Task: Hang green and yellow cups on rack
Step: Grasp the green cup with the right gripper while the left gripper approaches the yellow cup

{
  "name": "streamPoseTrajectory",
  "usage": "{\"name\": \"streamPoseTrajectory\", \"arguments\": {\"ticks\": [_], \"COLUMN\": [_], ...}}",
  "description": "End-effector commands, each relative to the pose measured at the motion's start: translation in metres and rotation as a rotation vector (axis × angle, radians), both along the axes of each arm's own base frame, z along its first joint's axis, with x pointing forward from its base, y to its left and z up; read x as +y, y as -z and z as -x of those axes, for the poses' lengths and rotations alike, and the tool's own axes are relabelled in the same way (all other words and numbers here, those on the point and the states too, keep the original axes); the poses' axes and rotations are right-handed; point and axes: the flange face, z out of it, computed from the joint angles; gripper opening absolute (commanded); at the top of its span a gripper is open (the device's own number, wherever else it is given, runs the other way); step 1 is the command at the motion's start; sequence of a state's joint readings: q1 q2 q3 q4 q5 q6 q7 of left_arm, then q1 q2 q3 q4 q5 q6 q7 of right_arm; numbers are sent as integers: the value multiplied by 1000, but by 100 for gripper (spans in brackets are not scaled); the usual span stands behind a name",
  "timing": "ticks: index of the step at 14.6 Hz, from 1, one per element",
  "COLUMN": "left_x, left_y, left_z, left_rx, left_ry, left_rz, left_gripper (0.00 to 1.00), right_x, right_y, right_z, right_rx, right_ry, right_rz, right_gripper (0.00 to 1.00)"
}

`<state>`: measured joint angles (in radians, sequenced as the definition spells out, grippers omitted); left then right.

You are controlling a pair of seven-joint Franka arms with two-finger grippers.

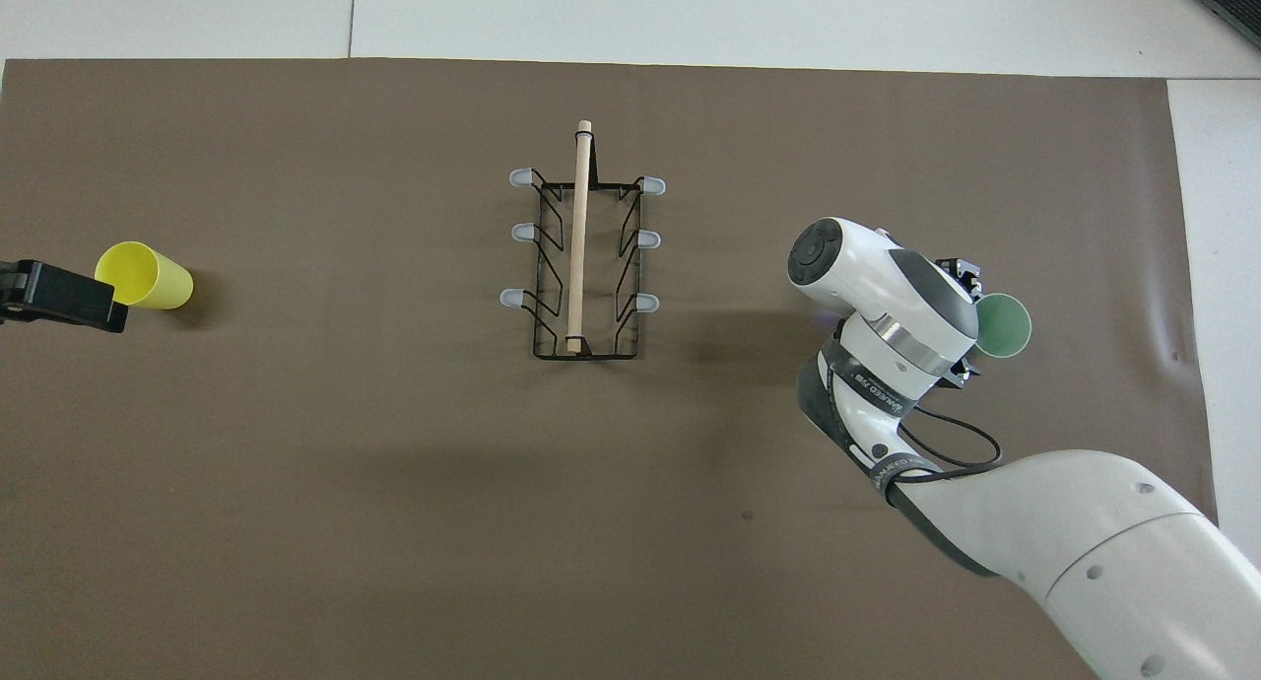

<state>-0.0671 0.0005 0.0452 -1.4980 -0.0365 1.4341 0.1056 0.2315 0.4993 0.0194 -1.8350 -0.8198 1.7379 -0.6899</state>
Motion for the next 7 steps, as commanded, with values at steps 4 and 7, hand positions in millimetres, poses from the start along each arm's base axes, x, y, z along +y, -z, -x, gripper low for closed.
{"name": "streamPoseTrajectory", "arguments": {"ticks": [4, 7], "left_x": [41, 61], "left_y": [35, 59], "left_z": [-56, -84], "left_rx": [8, 16], "left_ry": [-68, -108], "left_rz": [-13, -35], "left_gripper": [100, 100], "right_x": [-5, 1], "right_y": [-6, -11], "right_z": [3, 1], "right_rx": [-9, -16], "right_ry": [-123, -126], "right_rz": [33, 36], "right_gripper": [19, 0]}}
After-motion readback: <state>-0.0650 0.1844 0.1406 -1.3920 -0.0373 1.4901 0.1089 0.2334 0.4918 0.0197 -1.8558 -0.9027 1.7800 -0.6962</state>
